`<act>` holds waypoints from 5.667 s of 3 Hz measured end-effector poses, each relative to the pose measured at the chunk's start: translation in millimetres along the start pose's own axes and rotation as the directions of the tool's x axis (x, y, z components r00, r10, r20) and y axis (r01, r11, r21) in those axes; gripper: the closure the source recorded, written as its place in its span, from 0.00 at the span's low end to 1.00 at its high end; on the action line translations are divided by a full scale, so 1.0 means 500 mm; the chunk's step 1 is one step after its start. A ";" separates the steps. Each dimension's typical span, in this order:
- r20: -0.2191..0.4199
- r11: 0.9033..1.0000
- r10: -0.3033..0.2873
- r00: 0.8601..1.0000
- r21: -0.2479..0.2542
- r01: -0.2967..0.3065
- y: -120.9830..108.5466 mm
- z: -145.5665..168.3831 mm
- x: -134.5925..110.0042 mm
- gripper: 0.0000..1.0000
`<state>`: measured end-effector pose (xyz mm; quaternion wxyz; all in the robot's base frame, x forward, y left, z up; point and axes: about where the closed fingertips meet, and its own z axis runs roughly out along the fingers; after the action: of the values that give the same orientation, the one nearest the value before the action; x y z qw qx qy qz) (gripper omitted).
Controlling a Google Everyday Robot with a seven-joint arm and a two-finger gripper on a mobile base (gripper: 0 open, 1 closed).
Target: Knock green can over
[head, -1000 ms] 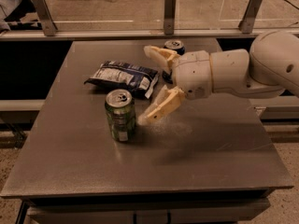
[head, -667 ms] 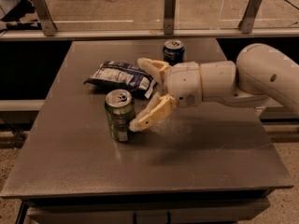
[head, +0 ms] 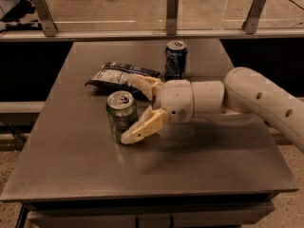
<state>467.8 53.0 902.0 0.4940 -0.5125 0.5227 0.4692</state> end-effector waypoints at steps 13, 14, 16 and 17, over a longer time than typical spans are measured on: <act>-0.983 0.999 -0.030 0.183 -0.026 0.025 0.093 -0.203 0.065 1.00; -0.988 1.000 -0.021 0.156 -0.023 -0.012 0.087 -0.230 0.107 0.82; -0.991 0.998 -0.028 0.130 -0.033 -0.044 0.105 -0.249 0.159 0.36; -0.991 0.999 -0.028 0.131 -0.034 -0.041 0.104 -0.248 0.160 0.12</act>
Offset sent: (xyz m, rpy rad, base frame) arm -0.0157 0.0381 0.0052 0.0073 -0.1422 0.0891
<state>412.4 -74.3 830.1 0.0113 -0.7051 0.7083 0.0306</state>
